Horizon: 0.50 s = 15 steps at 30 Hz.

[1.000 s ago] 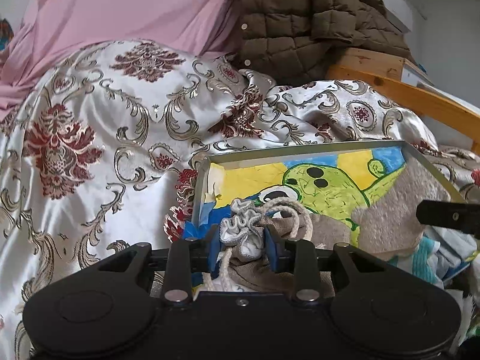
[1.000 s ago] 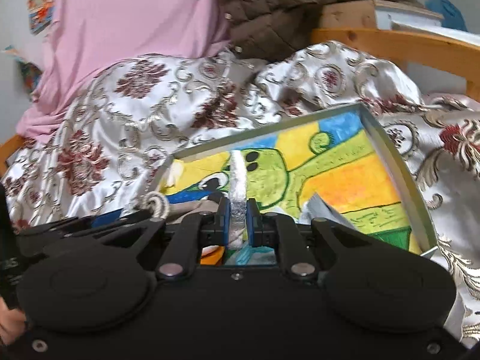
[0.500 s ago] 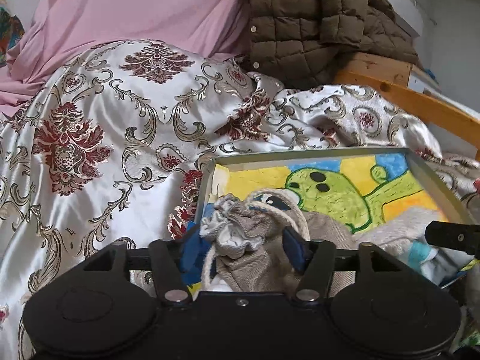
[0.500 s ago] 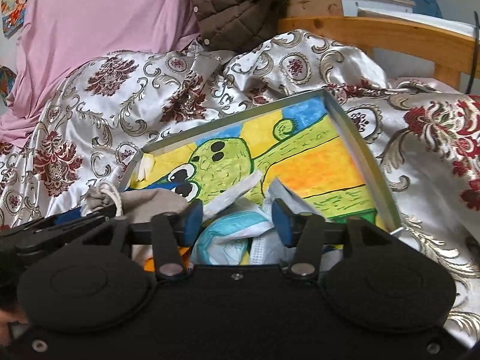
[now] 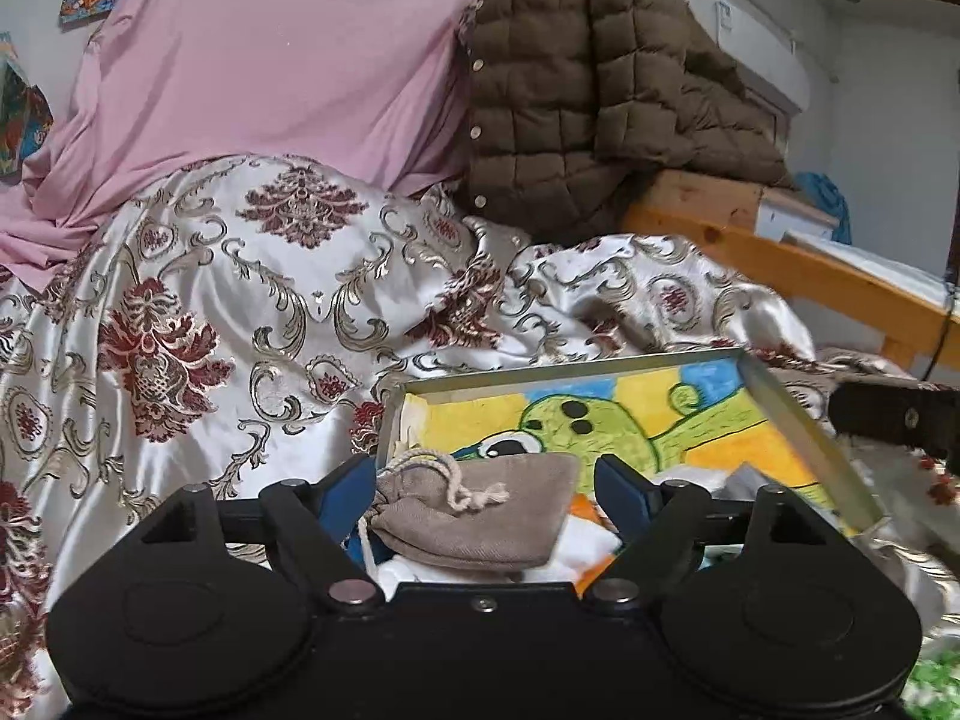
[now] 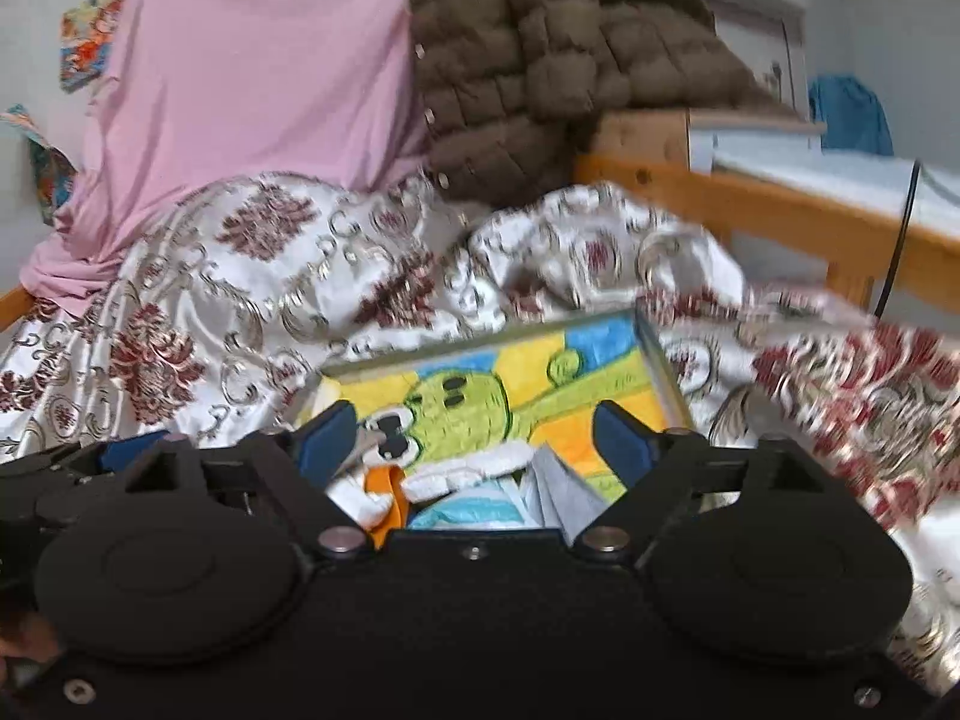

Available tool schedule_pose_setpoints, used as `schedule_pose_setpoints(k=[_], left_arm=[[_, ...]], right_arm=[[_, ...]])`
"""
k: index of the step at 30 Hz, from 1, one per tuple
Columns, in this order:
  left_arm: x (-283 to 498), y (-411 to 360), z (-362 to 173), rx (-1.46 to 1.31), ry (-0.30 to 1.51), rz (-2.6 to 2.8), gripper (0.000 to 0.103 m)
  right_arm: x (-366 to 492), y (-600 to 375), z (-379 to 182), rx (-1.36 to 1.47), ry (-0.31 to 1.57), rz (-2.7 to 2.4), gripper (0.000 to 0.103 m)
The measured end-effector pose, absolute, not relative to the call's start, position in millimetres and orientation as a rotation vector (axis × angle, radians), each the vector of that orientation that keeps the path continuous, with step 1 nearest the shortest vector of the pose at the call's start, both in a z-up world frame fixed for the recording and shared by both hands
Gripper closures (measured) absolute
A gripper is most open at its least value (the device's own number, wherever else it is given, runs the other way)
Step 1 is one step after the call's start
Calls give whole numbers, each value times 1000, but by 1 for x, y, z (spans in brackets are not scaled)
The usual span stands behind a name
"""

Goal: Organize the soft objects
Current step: 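Lift both tools away from the tray toward the pile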

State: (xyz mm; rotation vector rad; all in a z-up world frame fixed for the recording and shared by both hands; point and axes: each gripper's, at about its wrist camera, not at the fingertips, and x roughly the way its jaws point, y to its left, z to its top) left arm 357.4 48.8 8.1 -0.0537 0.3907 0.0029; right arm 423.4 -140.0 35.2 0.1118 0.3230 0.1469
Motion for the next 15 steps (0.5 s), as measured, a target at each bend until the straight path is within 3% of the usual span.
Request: schedule_pose_setpoints(k=[8, 15], left_arm=[[296, 44, 41, -81, 274, 48, 8], [244, 46, 68, -95, 185, 95, 2]], right_arm=[[370, -153, 72, 103, 168, 139, 2], [330, -164, 90, 111, 102, 158, 1]])
